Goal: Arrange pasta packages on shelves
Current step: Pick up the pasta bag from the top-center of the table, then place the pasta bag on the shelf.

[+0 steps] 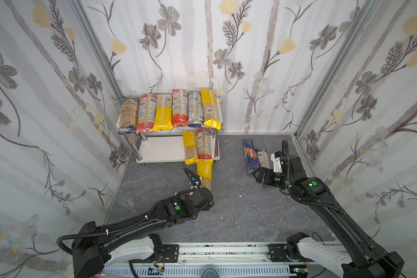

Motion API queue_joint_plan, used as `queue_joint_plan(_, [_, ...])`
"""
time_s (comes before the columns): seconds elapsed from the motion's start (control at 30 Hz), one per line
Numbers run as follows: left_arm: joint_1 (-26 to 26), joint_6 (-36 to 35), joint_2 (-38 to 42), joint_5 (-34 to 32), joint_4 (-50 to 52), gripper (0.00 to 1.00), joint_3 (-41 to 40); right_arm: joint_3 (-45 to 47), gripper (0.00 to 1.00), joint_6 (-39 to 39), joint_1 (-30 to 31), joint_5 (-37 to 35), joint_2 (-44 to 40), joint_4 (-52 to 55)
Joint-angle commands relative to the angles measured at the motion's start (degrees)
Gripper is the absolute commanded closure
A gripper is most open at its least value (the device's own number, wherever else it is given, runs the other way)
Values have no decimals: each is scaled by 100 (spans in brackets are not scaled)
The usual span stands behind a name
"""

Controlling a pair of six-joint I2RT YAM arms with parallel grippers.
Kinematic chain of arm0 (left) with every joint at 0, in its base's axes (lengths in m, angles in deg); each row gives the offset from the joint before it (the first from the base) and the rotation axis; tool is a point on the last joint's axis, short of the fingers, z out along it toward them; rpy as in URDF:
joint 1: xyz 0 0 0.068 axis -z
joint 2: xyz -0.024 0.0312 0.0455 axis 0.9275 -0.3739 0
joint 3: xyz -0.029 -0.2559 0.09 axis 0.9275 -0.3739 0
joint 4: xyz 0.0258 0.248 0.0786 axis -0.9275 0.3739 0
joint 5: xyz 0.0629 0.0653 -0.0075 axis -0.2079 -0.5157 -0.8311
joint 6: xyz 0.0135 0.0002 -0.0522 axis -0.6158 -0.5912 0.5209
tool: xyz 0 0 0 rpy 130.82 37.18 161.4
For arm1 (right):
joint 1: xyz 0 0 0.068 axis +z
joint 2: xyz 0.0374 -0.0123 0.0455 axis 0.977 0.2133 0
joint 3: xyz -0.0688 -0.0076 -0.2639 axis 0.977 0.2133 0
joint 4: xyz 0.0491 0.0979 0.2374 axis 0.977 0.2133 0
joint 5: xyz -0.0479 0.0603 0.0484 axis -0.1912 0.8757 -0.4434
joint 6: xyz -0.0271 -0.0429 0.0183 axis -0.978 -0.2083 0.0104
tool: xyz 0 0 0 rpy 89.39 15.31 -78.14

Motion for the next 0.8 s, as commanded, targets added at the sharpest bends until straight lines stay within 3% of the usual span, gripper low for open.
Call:
queue_joint_plan(0.0, [-201,61,210,-545,-384,100,-13,-187,0,140,207,-57,220,-423])
queue_joint_plan(0.2, [-1122,-483,526,-405,-383,100,82,-442,0,285,577,-92,572,-565])
queue_joint_plan(0.43, [-2354,-1531,320,115,-534,100,341,-715,0,392,757,-154,811,-628])
queue_joint_plan(0.77, [-4097,-2740,-398,1434,-1570,100,572,-1247,0,474,865,-180,1366,-720])
